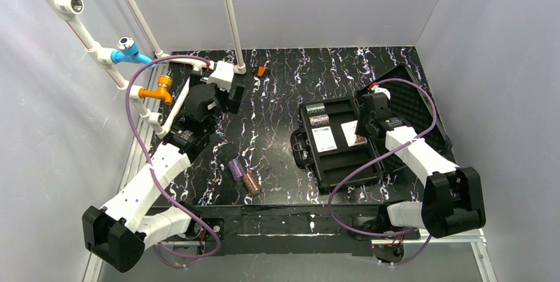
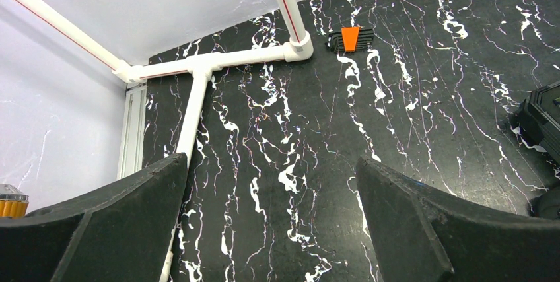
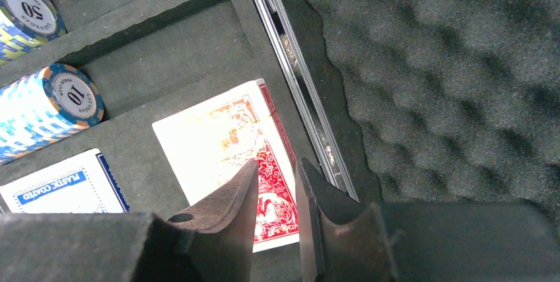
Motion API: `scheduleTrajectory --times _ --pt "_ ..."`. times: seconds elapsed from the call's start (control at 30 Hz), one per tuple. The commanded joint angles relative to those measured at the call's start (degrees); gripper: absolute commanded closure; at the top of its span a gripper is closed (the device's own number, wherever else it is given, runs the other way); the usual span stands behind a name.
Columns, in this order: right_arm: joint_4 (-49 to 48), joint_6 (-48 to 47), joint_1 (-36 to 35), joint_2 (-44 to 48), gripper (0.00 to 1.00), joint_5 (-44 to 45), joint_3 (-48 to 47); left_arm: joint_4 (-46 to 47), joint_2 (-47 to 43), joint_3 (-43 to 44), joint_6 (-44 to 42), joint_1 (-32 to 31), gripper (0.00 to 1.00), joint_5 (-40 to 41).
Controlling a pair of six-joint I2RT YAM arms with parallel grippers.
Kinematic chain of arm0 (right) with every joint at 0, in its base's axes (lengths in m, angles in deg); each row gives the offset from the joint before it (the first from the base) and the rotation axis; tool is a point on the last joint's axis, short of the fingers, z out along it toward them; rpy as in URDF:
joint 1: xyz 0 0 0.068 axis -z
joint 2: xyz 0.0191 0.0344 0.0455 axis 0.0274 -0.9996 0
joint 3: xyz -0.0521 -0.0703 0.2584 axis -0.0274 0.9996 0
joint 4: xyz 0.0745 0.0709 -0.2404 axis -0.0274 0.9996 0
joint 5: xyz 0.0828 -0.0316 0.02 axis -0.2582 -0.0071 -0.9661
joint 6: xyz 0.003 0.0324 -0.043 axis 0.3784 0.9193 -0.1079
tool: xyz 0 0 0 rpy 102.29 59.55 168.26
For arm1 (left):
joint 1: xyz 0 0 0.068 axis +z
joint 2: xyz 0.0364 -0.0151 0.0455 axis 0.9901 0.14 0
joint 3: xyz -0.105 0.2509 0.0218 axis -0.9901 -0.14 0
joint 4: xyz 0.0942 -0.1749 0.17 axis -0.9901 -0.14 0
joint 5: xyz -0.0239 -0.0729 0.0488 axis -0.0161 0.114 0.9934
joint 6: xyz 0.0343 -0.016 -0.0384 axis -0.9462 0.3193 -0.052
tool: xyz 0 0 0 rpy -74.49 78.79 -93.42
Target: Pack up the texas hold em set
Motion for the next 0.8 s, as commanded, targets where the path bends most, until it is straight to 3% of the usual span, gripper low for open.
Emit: scheduleTrajectory --times 0.0,0.5,0.77 --pt "1.49 0.61 -0.31 -0.41 0.67 -5.00 2.18 0.17 -1.20 0.67 -0.12 -0.22 0.01 -0.37" --pt "-1.26 1.25 -0.31 -2.07 0.71 -5.73 5.01 -0.73 -1.34 1.31 0.34 -0.23 0.01 -1.68" --pt "-0.62 0.34 -0.31 -2.21 0.59 -3.62 3.79 -0.84 -1.55 1.42 0.66 -0.22 0.01 -2.20"
